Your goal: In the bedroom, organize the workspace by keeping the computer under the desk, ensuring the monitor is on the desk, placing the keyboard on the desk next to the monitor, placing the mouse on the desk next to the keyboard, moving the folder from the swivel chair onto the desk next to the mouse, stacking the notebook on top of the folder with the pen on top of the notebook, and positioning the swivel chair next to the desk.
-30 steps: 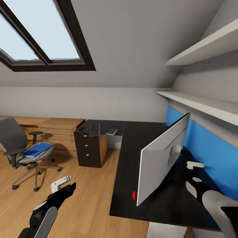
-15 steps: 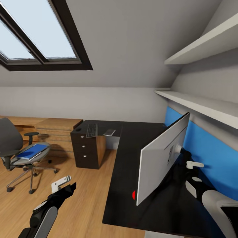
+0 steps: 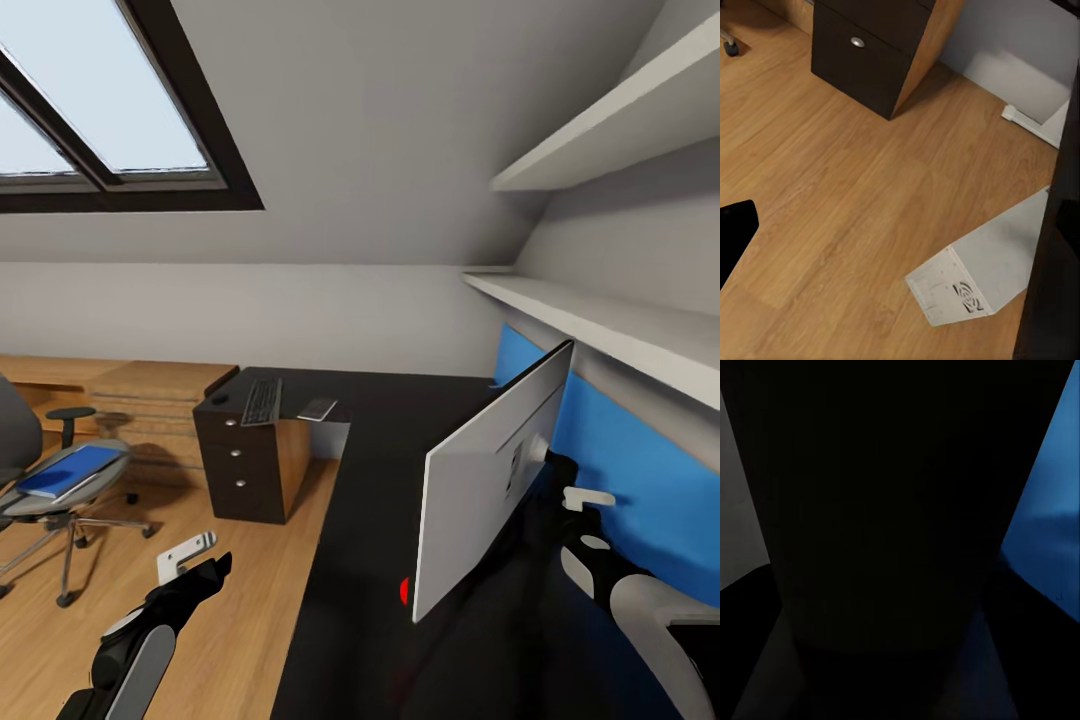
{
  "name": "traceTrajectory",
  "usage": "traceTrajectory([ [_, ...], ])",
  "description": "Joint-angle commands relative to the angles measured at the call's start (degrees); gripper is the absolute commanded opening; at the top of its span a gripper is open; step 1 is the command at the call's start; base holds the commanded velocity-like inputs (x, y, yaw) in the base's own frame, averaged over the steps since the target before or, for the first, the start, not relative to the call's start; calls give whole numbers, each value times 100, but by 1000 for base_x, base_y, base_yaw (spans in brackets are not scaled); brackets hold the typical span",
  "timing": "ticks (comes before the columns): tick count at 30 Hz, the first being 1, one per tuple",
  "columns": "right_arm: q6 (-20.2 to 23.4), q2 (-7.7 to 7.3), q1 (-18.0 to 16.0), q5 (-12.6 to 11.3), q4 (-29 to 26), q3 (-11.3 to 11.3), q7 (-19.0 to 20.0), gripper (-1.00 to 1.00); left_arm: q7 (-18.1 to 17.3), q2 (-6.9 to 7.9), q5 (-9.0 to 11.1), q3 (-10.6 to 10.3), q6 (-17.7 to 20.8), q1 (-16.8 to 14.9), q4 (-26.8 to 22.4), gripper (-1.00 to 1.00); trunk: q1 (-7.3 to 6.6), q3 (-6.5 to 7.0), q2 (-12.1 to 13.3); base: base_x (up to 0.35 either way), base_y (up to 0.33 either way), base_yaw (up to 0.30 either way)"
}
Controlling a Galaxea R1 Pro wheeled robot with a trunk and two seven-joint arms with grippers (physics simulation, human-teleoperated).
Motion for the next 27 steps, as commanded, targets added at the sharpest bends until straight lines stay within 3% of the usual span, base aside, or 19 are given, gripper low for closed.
traceTrajectory([
  [1, -32, -2, 0, -121, 18, 167, -21, -100, 59, 5, 61, -12, 7, -6, -10, 100, 3, -9, -3, 238, -203, 0],
  [7, -32, 0, 0, -119, 20, 167, -25, -100, 53, 5, 86, -12, 7, -5, 2, 100, 3, -9, -3, 137, -121, 0],
  [27, -32, -8, 0, -119, 18, 167, -34, -100, 42, 14, 104, -5, 24, -9, 7, 100, 3, -9, -3, 13, -11, 0],
])
